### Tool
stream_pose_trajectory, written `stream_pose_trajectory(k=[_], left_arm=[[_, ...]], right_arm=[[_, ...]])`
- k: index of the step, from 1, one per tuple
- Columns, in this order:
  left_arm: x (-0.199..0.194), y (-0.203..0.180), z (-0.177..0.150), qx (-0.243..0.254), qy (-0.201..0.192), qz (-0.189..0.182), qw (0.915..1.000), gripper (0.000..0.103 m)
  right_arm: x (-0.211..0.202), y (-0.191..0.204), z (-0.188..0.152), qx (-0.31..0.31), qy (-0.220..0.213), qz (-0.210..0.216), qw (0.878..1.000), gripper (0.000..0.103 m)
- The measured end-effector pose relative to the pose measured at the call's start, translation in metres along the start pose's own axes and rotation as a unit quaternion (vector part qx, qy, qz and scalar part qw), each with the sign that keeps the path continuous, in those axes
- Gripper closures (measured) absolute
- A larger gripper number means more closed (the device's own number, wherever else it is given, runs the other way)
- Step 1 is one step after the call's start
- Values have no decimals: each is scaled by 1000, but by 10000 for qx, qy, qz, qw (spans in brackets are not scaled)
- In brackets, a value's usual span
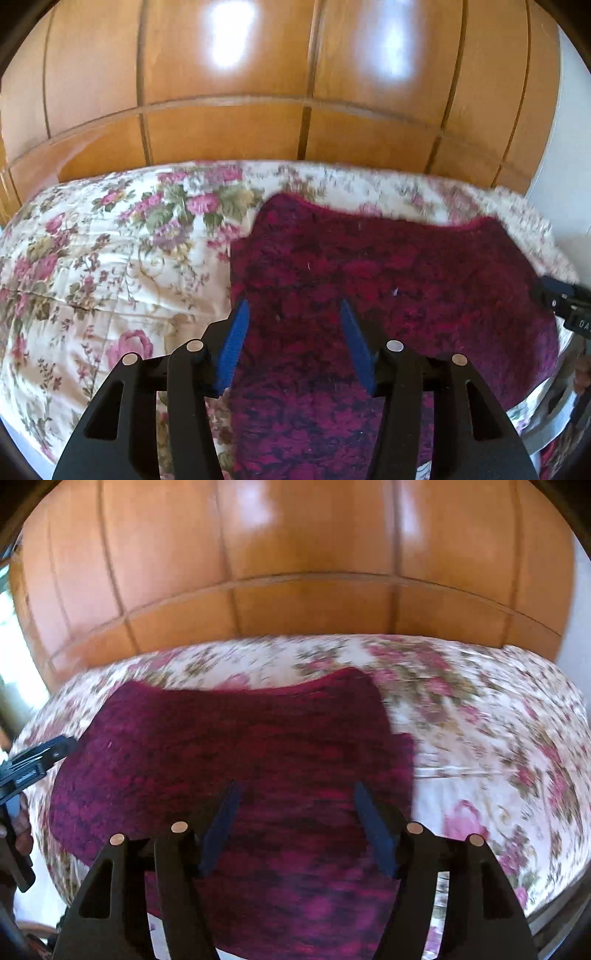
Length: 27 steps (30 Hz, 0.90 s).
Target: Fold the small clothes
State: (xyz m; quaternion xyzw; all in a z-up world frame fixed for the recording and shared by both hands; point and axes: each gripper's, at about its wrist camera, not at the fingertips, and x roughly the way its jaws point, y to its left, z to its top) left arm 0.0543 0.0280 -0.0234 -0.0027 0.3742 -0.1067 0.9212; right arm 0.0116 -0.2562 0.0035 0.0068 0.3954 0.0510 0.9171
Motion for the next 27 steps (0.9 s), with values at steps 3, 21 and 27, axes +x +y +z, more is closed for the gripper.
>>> stream_pose_trajectory(k=[3,21,27], left_arm=[[19,4,-6,-66,191,286,9994,51],[-15,-29,19,-135,-366,104,9992,37],[-3,-64,20,225,-210,-179,9994,37]], right_arm=[[27,1,1,1,298,-270,9992,38],[7,-105,-20,1822,252,657,9807,2],[27,-142,-56,2721,622,1323,9511,2]])
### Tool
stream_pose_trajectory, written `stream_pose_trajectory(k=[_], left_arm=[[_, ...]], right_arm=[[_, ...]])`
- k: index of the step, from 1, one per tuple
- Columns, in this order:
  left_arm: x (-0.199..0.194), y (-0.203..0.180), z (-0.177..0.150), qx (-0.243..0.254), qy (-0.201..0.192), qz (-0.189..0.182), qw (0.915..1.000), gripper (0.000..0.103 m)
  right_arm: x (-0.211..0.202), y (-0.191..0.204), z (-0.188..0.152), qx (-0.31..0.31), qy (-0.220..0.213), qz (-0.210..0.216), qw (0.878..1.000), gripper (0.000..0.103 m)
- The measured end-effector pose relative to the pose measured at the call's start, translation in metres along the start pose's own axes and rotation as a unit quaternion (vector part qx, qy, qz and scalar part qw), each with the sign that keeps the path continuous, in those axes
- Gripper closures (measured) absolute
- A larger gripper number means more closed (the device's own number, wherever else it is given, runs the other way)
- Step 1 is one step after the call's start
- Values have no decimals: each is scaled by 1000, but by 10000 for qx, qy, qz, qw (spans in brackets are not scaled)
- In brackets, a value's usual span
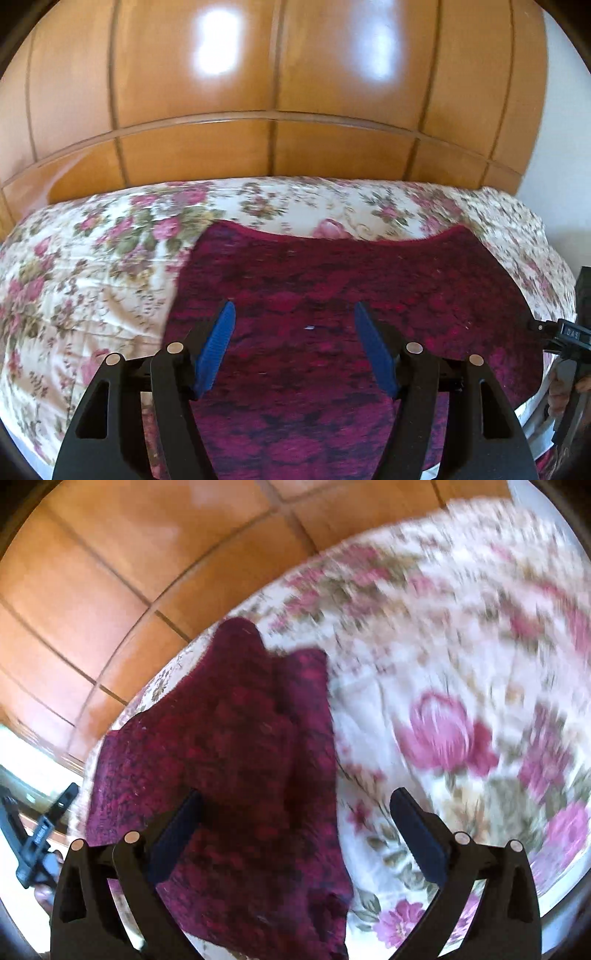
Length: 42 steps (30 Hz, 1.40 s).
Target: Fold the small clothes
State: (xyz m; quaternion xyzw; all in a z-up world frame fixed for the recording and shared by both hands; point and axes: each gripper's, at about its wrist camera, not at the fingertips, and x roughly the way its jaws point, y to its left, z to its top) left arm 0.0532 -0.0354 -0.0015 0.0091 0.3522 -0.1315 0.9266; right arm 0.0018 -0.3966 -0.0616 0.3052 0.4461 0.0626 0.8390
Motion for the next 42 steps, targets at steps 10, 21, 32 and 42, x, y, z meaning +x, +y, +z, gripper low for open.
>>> stream_pose_trajectory(k=[10,21,32,42], left_arm=[[29,-24,-13,96,529,-620,9966,42],[50,-14,-26,92,769,-867,9932,43],[56,14,-24,-565,838,-1526,9831,51],[27,96,-23,-1658,568,-2204,9595,55]], right_arm=[[2,-16,-3,4,286,794,9964,2],[22,25,-15,-423,805,1302,9873,43],[-32,171,-22,-2026,-24,1655,9652,60],[20,288,-73,-3563,127,1153,9271,61]])
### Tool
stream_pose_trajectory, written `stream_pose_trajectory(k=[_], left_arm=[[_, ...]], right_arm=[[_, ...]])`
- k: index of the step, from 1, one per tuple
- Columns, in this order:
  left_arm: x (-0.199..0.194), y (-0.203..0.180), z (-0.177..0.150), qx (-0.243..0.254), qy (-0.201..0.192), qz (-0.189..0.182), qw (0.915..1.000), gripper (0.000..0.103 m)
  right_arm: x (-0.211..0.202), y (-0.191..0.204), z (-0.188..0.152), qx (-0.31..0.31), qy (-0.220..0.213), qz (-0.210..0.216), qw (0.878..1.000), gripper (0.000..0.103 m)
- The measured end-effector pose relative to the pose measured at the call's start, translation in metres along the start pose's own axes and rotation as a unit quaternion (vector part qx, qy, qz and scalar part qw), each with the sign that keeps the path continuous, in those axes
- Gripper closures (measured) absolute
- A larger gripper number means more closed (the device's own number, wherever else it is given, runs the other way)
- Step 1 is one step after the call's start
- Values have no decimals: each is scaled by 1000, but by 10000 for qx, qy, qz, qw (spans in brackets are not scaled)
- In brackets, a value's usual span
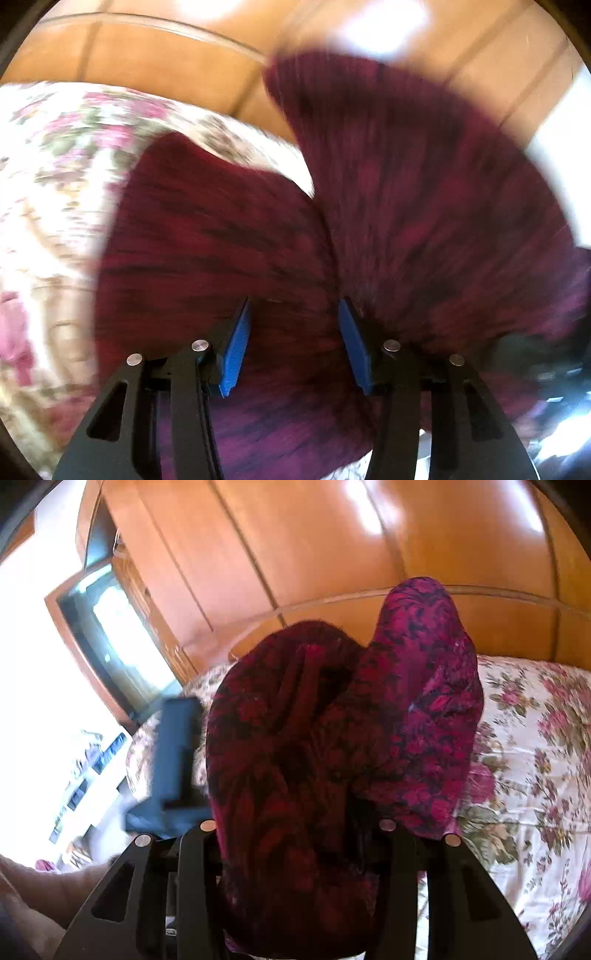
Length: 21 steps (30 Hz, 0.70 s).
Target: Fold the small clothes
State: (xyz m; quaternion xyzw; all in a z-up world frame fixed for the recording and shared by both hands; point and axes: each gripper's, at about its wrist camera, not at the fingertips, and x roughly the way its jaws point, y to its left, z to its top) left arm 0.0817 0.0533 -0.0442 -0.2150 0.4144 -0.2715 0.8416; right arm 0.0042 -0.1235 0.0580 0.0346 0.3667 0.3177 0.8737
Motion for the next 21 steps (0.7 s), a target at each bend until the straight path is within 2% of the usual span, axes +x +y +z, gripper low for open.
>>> stream_pose_trajectory(k=[4,6,8,11,13,16,20,21], left_arm=[[-57,49,9,-576,-412,-60,9975,55],[-84,68,13,-849,-633,-283,9940,55],[-102,75,17,-987,-803,-591,9901,55],[-116,66,25,-845,-920,-916,9879,50],[-111,58,31,-686,-783,-1104,9884,41],[-94,43,38,-433,-431,-1088,9922,41],[-63,27,42,-249,35,-1142,9931,41],[-55,19,44,-125,110,-1061,9942,56]], right_arm=[[21,35,-7,-829,132,-509,9952,61],[36,54,-16,-1304,233,-798,9880,61],[60,78,-32,-1904,419,-1126,9743,61],[88,107,-55,-2672,520,-1525,9501,60],[98,121,-63,-2943,472,-1657,9401,60],[102,120,-65,-3099,372,-1757,9336,60],[95,115,-65,-3077,290,-1758,9347,58],[93,114,-63,-3057,259,-1738,9358,55]])
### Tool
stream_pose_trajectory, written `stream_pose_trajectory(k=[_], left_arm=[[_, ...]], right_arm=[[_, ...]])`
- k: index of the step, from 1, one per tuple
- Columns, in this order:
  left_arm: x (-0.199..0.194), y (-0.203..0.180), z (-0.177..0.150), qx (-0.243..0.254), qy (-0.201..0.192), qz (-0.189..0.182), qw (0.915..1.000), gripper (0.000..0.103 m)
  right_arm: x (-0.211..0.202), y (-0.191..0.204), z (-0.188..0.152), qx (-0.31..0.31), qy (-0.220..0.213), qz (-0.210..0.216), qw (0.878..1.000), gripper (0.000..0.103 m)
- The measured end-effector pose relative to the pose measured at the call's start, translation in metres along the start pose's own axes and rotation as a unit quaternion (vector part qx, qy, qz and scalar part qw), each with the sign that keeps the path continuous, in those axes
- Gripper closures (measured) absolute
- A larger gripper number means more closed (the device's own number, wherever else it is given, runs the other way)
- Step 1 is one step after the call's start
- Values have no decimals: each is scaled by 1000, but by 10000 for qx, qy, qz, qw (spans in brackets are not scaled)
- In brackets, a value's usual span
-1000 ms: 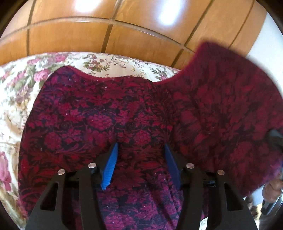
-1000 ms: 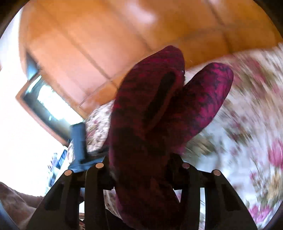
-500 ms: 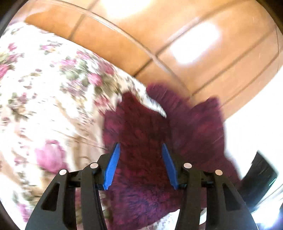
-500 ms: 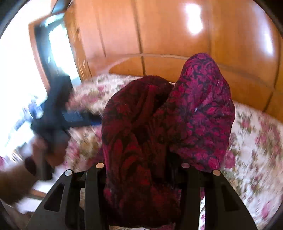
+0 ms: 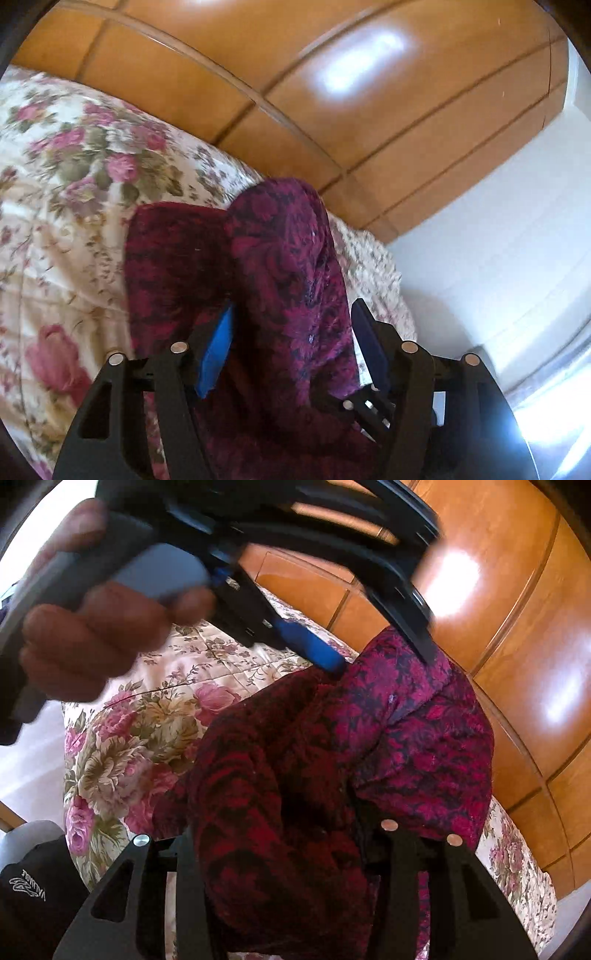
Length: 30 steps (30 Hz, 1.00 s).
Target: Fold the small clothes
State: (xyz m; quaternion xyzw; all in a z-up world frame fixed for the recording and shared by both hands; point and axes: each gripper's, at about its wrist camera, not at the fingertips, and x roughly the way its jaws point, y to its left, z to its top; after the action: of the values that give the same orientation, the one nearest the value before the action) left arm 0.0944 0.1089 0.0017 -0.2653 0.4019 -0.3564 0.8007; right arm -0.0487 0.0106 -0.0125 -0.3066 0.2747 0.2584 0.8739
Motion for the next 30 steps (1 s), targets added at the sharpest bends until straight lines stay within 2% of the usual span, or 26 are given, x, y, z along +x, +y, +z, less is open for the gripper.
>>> stream_pose_trajectory(k=[1,2,3,4,5,6,8,9,12,13,16,18,22,25,28,30], left_arm=[[6,-5,1,121,54,153,9998,76],[11,-6,2,226,58,360,9991,82],[15,-9,3,305,48,571,9979,85],[17,-9,5,279,66,606,9978,85],[16,-9,6,247,85,657,9975,86],[15,-7,8,240,102,755,9968,86],[10,-3,11,231,131,818,9963,86],[7,-1,12,246,140,883,9957,86],[-9,-2,7,307,147,999,9944,86],[-11,-1,6,303,143,1027,9941,86],[-11,6,3,264,125,1158,9928,86],[-11,11,0,231,115,1296,9912,86],[-11,32,-8,195,92,1757,9842,86],[-20,51,-17,-19,54,1993,9799,85],[-21,48,-23,37,-13,2184,9759,83],[-18,39,-26,221,-69,2382,9709,81]], right_arm=[[-3,-3,-1,59,-50,33,10000,50],[-6,-7,-2,143,-106,81,9998,45],[-9,-11,-4,224,-131,187,9995,36],[-15,-22,-4,462,-165,562,9972,32],[-22,-34,-5,733,-222,972,9923,31],[-34,-55,-8,1172,-318,1683,9782,31],[-49,-87,-15,1701,-382,2561,9508,28],[-61,-109,-23,2013,-532,2772,9380,27],[-77,-150,-42,2568,-773,2879,9193,30],[-77,-162,-50,2708,-777,2717,9202,39],[-63,-171,-64,2879,-471,2352,9271,49],[-47,-157,-63,2786,-222,2269,9330,55],[-27,-119,-33,2105,24,1596,9645,56],[-7,-83,-26,1420,-25,1012,9847,56],[-2,-69,-28,959,-37,623,9934,55],[-5,-75,-30,972,-25,757,9924,54]])
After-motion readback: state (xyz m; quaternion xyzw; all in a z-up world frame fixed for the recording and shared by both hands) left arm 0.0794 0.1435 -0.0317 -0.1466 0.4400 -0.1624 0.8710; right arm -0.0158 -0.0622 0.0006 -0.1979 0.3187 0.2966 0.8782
